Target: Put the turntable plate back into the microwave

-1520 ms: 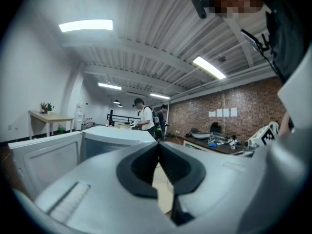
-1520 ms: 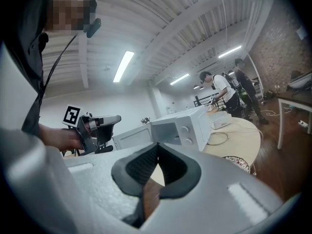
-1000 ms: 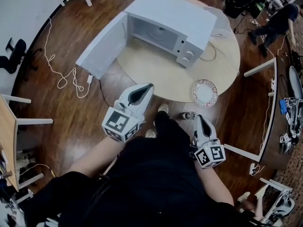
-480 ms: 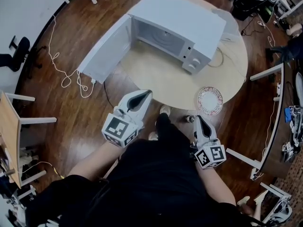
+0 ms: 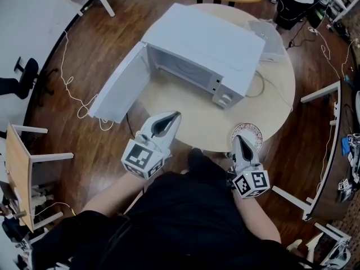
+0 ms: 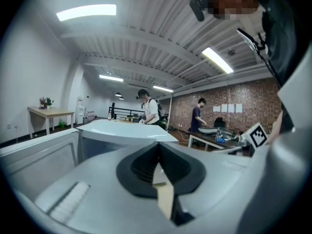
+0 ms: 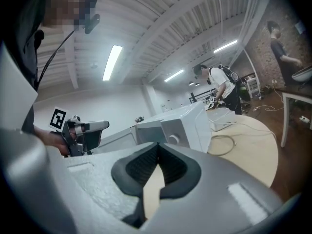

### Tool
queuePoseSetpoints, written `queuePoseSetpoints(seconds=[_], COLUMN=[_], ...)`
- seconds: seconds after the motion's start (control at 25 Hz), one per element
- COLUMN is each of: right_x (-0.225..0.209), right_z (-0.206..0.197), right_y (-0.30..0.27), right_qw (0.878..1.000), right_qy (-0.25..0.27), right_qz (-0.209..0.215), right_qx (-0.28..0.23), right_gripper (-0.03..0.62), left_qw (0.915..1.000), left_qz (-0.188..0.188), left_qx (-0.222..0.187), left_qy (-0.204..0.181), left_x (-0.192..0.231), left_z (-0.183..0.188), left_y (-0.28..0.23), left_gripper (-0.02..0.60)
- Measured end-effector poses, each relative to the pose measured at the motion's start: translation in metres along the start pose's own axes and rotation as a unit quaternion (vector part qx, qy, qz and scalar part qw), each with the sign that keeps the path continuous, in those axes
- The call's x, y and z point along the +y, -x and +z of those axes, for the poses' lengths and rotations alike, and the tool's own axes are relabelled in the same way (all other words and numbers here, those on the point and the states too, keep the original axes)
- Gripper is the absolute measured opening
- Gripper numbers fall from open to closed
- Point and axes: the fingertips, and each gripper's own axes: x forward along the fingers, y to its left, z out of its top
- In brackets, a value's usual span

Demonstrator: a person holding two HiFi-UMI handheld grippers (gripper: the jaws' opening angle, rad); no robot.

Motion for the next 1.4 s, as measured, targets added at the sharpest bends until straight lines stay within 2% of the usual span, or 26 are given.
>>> queuePoseSetpoints(seconds=[0.28,0.48,0.6,0.76,0.92,1.04,1.2,1.32,1.4], right_x=[-0.030,-0.061,-0.069,-0.069,-0.076,-0.082,-0.092,-0.104,-0.113], right_z=[0.015,0.008,0.005,0.002,0.013,0.017,0.024,0.036,0.043], right_y=[-0.022,-0.034,-0.045,-0.058,-0.063,-0.059,-0.052,-0.036,-0.022], right_qw=[0.999,0.996,0.994,0.995,0.994,0.993,0.988,0.979,0.971], right_qy=[-0.035,-0.076,-0.100,-0.098,-0.097,-0.093,-0.090,-0.087,-0.080], right_qz=[-0.013,-0.043,-0.042,-0.034,-0.049,-0.071,-0.117,-0.167,-0.202], right_qx=[-0.018,-0.019,-0.030,-0.014,-0.015,-0.021,-0.044,-0.075,-0.094], right_gripper=[0.002,0.002,0.002,0.002,0.002,0.002,0.002,0.002,0.002], left_qw=[0.9999,0.9994,0.9990,0.9996,0.9997,0.9993,0.9966,0.9927,0.9912], left_qz=[-0.003,-0.004,-0.004,0.001,-0.003,-0.023,-0.072,-0.110,-0.122], left_qx=[0.009,0.034,0.042,0.019,0.003,-0.010,-0.023,-0.026,-0.030], left_qy=[-0.011,-0.008,-0.017,-0.022,-0.022,-0.028,-0.033,-0.041,-0.043], left_x=[0.016,0.030,0.039,0.048,0.053,0.051,0.046,0.041,0.046], left_z=[0.018,0.024,0.031,0.049,0.060,0.069,0.078,0.084,0.088], left_y=[-0.039,-0.065,-0.079,-0.092,-0.104,-0.112,-0.131,-0.138,-0.142], left_gripper=[0.006,0.006,0.006,0.006,0.006,0.006,0.006,0.006,0.006])
